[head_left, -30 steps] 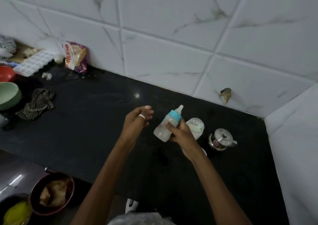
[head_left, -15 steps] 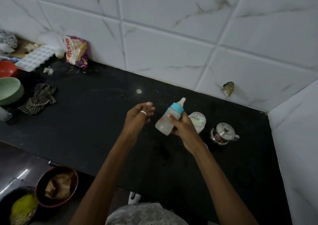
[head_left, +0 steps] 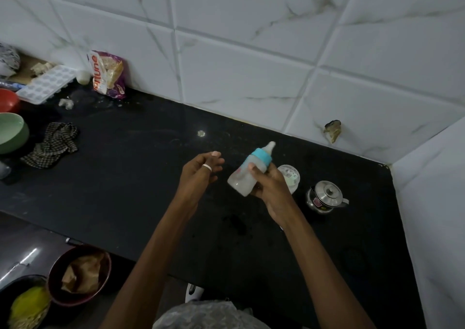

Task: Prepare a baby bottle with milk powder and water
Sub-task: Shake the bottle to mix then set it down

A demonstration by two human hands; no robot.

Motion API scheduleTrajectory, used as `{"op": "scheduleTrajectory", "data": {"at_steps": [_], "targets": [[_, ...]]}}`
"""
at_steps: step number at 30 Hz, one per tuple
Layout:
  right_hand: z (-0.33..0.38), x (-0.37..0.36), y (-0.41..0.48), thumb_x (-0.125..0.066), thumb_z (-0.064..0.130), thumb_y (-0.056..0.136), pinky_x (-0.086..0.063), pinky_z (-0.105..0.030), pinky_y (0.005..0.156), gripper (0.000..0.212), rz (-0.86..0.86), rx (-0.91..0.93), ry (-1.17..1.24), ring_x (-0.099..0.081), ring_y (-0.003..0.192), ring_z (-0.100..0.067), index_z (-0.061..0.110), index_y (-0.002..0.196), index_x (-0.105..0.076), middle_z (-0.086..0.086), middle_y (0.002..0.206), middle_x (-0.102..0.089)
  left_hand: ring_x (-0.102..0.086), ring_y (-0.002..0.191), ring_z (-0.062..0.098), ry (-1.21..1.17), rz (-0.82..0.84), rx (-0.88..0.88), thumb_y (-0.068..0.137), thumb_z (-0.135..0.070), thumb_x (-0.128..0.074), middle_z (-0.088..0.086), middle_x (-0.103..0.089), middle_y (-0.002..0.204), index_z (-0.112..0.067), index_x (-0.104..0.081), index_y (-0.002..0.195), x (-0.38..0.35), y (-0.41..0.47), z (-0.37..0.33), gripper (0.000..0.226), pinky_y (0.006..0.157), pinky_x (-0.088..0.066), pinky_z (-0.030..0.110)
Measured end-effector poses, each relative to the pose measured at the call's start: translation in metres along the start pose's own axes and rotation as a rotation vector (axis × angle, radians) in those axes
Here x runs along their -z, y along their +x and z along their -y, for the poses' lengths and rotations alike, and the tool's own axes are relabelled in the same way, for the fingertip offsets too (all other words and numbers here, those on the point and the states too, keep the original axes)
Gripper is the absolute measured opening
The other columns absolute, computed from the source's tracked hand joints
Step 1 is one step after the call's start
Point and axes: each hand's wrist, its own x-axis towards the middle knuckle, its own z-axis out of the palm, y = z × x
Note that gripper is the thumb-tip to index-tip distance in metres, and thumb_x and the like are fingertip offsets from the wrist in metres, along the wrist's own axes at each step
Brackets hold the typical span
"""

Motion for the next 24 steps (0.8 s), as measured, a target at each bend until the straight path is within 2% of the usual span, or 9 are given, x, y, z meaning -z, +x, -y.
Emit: {"op": "scheduleTrajectory", "data": {"at_steps": [1,5,9,13,17,21,24], "targets": [[0.000,-0.001,0.000,-0.071,0.025,0.095,-0.057,-0.050,0.099,0.048,-0.009,0.005,-0.007,-0.066,0.120,-0.023,0.025,0.138,-0.050,-0.006,0.131,-0.065,-0.072,0.104,0.014,0.000,-0.005,0.000,0.104,-0.031,-0.059,-0.002,-0.077,0.111,-0.025,-0.073,0.114,0.000,0.000,0.000,0.018,0.089,-0.057,0.033],[-0.001,0.003,-0.004,-0.076,0.020,0.091,-0.058,-0.048,0.099,0.049,0.174,-0.043,-0.204,-0.068,0.118,-0.021,0.026,0.134,-0.054,-0.006,0.129,-0.067,-0.072,0.104,0.014,0.003,0.005,0.006,0.104,-0.031,-0.059,-0.003,-0.078,0.111,-0.026,-0.073,0.113,0.000,0.001,0.000,0.018,0.087,-0.055,0.033],[0.003,0.001,-0.001,-0.071,0.020,0.095,-0.059,-0.048,0.097,0.046,-0.041,0.032,-0.002,-0.067,0.118,-0.022,0.025,0.136,-0.051,-0.006,0.129,-0.065,-0.071,0.102,0.014,-0.009,-0.008,0.000,0.104,-0.027,-0.059,-0.001,-0.077,0.111,-0.022,-0.073,0.115,-0.001,0.000,-0.002,0.018,0.091,-0.057,0.035],[0.009,0.002,-0.004,-0.072,0.017,0.094,-0.060,-0.044,0.095,0.040,0.090,0.023,-0.141,-0.068,0.115,-0.021,0.027,0.128,-0.055,-0.005,0.124,-0.068,-0.071,0.103,0.014,-0.002,0.008,0.007,0.104,-0.027,-0.058,-0.001,-0.077,0.113,-0.021,-0.072,0.117,-0.001,-0.001,-0.001,0.019,0.092,-0.056,0.035],[0.010,0.001,-0.002,-0.071,0.025,0.095,-0.058,-0.049,0.097,0.046,-0.068,0.066,-0.036,-0.067,0.118,-0.023,0.022,0.138,-0.052,-0.005,0.126,-0.066,-0.071,0.103,0.015,-0.011,-0.016,0.009,0.104,-0.027,-0.059,-0.001,-0.078,0.110,-0.020,-0.072,0.115,-0.001,0.000,-0.001,0.019,0.091,-0.056,0.036],[0.009,0.004,-0.004,-0.072,0.020,0.094,-0.059,-0.046,0.097,0.043,0.085,0.011,-0.184,-0.067,0.117,-0.022,0.023,0.133,-0.055,-0.006,0.126,-0.067,-0.071,0.106,0.015,0.005,0.014,0.013,0.104,-0.027,-0.058,-0.003,-0.077,0.112,-0.022,-0.071,0.119,0.001,0.000,-0.001,0.020,0.093,-0.056,0.036],[0.007,0.002,-0.001,-0.073,0.026,0.094,-0.059,-0.047,0.097,0.050,-0.049,0.043,-0.056,-0.067,0.118,-0.022,0.023,0.139,-0.052,-0.006,0.128,-0.066,-0.071,0.106,0.016,-0.004,-0.002,0.014,0.103,-0.028,-0.060,-0.002,-0.077,0.112,-0.019,-0.071,0.121,0.001,-0.001,-0.001,0.023,0.093,-0.056,0.035]]}}
